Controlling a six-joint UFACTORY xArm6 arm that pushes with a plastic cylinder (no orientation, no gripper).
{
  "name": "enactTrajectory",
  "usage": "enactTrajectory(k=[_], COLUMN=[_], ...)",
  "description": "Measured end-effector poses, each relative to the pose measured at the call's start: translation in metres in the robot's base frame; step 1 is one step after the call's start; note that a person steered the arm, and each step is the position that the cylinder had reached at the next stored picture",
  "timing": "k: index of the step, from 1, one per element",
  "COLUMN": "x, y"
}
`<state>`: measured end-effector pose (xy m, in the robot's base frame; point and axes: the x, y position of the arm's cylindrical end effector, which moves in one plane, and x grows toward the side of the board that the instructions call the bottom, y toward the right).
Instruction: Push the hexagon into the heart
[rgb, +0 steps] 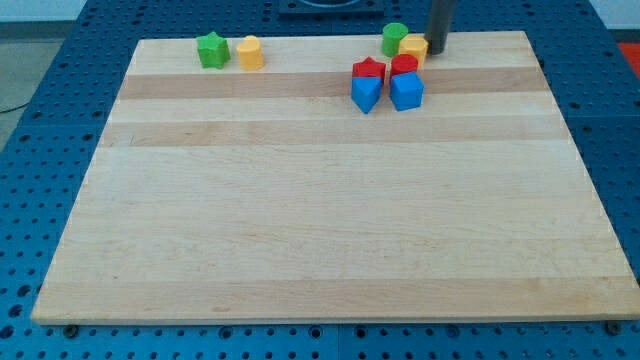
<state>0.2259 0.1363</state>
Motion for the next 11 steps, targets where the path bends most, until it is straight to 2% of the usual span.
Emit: enactTrajectory(k=[1, 2, 3, 4, 7, 11], x=[0.0, 0.0, 0.008, 0.039, 0.02, 0.016], y=[-0.03, -0.027, 0.006, 0.005, -0.074, -0.208])
